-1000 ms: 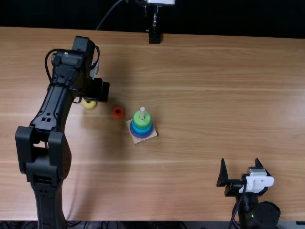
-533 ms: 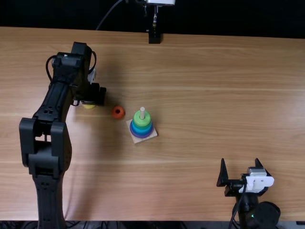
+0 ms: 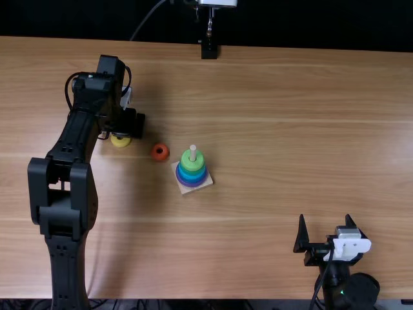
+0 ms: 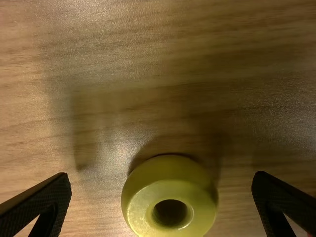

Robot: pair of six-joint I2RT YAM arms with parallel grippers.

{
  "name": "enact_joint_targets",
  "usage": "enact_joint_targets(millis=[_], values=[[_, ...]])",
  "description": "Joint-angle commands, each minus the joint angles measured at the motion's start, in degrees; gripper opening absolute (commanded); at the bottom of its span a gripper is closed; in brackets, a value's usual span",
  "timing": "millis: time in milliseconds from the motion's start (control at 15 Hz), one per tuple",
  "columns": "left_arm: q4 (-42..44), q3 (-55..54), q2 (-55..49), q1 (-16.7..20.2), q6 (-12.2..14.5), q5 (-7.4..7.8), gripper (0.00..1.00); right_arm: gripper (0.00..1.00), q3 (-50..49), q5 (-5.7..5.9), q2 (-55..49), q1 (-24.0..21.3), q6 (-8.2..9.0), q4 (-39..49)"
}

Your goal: Build the Hanoi tower: stack the rings onto the peg from bottom to top in this color order: purple, dark blue, light blue, dark green, light green, yellow, orange.

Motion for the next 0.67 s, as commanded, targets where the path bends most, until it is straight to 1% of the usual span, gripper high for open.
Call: enact_joint_targets(millis=[0, 267, 600], values=[[-0.26, -1.01, 1.6, 0.6, 0.74, 0.43, 1.0, 1.0, -3.26, -0.59, -0.73, -0.69, 0.0, -4.53], [-0.58, -3.65, 1.24, 0.95, 0.84, 0.43, 1.0, 1.0, -3.35, -0.59, -0.73, -0.69, 0.0, -4.53], [-0.9, -3.82, 1.16, 0.95, 0.74, 0.53, 1.0, 1.0, -3.35, -0.59, -0.73, -0.69, 0.0, -4.53]])
